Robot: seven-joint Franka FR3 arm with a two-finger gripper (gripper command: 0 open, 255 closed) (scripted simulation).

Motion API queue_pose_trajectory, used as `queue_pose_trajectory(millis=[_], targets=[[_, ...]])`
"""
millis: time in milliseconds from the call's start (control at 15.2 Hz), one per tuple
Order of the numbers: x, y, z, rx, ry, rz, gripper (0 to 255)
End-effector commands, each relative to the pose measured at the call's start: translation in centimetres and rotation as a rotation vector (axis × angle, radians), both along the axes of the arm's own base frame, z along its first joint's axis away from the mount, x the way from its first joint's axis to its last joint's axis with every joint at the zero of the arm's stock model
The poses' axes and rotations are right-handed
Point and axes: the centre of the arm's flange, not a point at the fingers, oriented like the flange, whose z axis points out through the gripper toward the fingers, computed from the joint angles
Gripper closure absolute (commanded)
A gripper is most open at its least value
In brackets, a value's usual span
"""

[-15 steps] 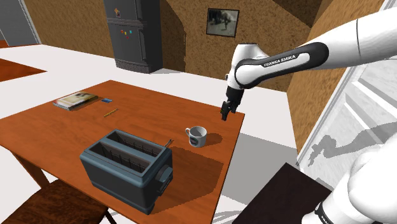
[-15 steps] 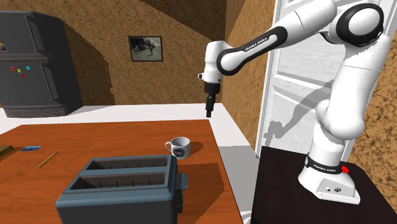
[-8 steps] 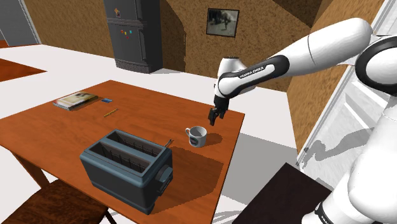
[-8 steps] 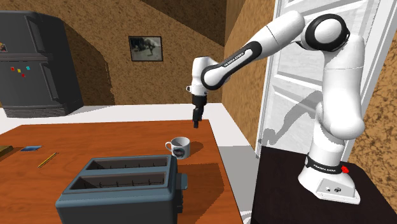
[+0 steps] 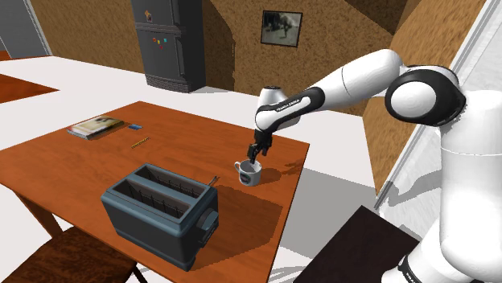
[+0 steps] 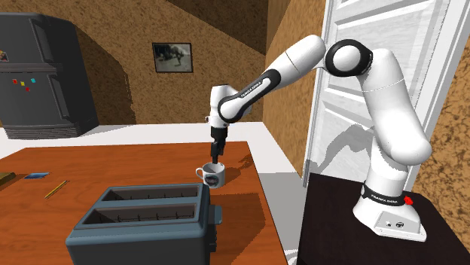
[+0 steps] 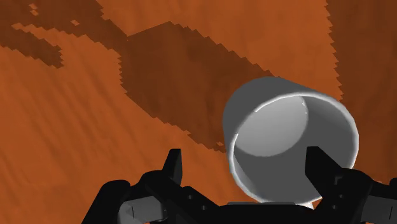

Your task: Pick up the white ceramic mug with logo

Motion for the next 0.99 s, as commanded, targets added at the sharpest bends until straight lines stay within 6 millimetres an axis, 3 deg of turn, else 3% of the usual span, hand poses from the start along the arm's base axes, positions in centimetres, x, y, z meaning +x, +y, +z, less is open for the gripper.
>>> queue_pose_trajectory(millis=[0, 462, 594, 660, 924], targets=[[1.1, -0.2, -1.2, 0.003, 0.001, -0.001, 0], [1.1, -0.2, -5.2, 0.003, 0.001, -0.001, 0], [1.1, -0.2, -5.2, 0.003, 0.001, -0.001, 0], [1.1, -0.2, -5.2, 0.003, 0.001, -0.001, 255], [1.1, -0.2, -5.2, 0.003, 0.001, -0.001, 255]])
